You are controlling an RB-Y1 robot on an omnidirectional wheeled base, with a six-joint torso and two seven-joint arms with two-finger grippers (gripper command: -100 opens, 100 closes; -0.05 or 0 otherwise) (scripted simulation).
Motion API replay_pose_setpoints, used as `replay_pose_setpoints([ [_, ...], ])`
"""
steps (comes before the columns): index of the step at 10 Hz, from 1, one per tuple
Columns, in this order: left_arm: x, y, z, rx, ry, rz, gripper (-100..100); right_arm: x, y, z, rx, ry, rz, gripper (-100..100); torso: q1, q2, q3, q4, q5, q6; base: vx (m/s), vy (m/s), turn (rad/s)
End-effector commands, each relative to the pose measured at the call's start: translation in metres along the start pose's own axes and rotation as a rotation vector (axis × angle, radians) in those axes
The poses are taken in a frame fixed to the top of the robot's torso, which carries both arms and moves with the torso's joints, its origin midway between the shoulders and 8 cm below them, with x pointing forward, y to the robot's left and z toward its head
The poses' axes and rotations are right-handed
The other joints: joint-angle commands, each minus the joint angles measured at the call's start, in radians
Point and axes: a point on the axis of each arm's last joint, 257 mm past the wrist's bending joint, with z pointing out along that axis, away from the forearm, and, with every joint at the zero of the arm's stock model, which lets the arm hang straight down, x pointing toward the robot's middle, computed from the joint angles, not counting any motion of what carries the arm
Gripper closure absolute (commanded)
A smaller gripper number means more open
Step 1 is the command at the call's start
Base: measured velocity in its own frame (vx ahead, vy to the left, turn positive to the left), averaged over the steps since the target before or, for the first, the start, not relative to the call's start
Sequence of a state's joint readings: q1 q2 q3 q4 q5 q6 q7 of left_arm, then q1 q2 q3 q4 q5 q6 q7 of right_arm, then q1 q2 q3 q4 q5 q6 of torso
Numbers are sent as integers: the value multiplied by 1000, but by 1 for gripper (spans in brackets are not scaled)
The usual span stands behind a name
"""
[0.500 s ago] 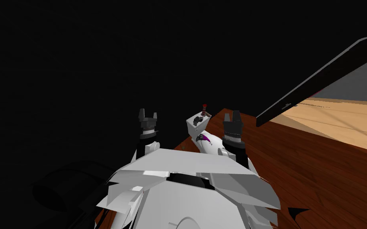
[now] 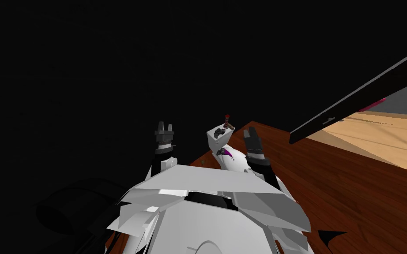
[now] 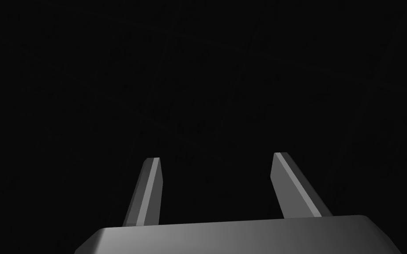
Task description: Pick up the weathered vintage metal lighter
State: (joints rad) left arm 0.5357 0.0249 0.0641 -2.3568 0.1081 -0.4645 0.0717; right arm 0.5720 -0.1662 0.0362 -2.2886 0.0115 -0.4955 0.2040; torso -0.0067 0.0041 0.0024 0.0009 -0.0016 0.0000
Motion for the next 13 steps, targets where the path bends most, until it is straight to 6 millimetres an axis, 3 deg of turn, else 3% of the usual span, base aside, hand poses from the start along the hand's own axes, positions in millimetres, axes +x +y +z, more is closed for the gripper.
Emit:
replay_pose_setpoints([
  [1, 0, 0, 0, 0, 0, 0, 0, 3, -6, -2, 24, 28, -8, -100, 0, 0, 0, 0, 0, 0, -47, -56, 55],
  [8, 0, 0, 0, 0, 0, 0, 0, 46, -68, -43, 265, 271, -78, -100, 1, -1, -1, 0, 0, 0, -59, -68, 122],
  [13, 0, 0, 0, 0, 0, 0, 0, 64, -97, -73, 375, 414, -136, -100, 4, -2, -1, 0, 1, 0, -38, -41, 102],
])
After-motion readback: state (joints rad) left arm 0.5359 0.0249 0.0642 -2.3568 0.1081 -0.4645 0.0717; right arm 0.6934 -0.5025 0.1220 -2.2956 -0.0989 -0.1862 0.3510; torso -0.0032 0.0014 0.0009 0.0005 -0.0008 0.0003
